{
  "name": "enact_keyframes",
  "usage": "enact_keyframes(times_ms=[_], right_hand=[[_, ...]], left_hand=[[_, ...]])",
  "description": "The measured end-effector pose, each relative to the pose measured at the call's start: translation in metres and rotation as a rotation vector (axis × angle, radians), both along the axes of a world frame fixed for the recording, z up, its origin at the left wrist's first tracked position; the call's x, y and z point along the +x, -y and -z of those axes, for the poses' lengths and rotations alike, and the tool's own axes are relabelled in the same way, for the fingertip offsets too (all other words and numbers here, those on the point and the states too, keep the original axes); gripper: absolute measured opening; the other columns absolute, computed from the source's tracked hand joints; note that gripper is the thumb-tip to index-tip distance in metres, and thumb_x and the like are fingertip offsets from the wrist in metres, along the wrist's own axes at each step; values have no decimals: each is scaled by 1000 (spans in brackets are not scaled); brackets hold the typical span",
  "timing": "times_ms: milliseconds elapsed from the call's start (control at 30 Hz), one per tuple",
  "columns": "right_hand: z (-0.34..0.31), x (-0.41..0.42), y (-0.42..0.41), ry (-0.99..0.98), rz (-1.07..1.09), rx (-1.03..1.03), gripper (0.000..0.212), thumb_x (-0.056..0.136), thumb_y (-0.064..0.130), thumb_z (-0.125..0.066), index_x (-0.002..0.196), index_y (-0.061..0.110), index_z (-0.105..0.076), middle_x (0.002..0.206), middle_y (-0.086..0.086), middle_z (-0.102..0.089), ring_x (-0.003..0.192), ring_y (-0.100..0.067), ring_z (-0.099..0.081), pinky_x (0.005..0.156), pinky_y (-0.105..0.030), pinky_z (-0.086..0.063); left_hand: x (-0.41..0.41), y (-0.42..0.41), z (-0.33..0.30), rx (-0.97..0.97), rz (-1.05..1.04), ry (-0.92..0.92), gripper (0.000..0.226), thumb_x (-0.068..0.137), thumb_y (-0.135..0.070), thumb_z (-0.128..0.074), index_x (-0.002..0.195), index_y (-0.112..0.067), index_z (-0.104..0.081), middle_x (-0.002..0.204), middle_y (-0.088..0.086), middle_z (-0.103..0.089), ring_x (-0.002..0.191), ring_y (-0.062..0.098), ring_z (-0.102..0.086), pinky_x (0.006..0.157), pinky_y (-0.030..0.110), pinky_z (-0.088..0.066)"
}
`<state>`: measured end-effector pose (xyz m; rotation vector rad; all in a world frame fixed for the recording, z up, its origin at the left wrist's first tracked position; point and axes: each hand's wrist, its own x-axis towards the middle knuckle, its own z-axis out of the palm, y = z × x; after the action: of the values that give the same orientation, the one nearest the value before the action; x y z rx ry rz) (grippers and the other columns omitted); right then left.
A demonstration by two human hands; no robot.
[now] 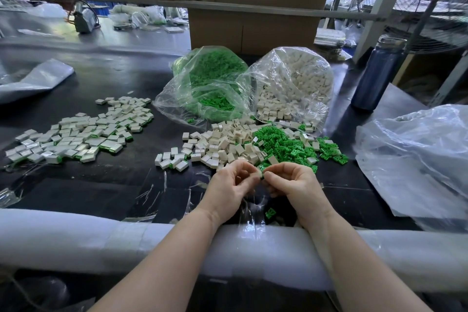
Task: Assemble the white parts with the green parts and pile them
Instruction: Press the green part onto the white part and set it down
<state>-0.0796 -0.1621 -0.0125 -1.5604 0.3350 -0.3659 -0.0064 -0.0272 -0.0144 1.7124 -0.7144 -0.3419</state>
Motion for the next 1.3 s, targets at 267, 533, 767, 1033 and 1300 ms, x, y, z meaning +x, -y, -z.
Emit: enact_keyframes(times_ms=[267,533,767,1033,1300], right_hand=[[1,1,-1,-12,15,-45,12,83,3,-67,73,9,-66,57,-1,-66,49,-7,-58,48,-17,-48],[-1,1,-4,-106,-39,-223,18,84,2,-64,68,9,-62,57,-5,-58,50,-11,-51,48,-20,-45],[-1,1,-2,-150,-76,-284,21,84,1,-64,65,11,-61,56,-3,-57,51,-10,-50,50,-21,-42],[1,1,-1,-152,-108,-325,18,82,-1,-64,67,8,-61,50,4,-59,47,-3,-52,48,-14,-40],[1,1,-2,-133,-74,-293,20,83,0,-64,66,10,-62,52,4,-57,46,-3,-50,47,-14,-40]], left_hand=[[0,-1,-2,-76,-3,-150,11,87,-7,-61,82,-16,-65,69,0,-63,61,5,-58,61,13,-50],[1,-1,0,154,9,18,13,90,-13,-59,96,-7,-67,78,4,-63,70,11,-56,77,30,-51],[0,-3,1,245,9,118,11,89,-17,-61,91,-11,-70,84,9,-70,82,24,-64,81,34,-52],[-1,-3,-1,293,31,207,13,89,-17,-60,91,-9,-70,88,7,-67,85,21,-61,83,34,-48],[-2,-3,-2,291,28,246,14,90,-17,-59,91,-8,-71,87,8,-66,84,21,-59,82,34,-48]])
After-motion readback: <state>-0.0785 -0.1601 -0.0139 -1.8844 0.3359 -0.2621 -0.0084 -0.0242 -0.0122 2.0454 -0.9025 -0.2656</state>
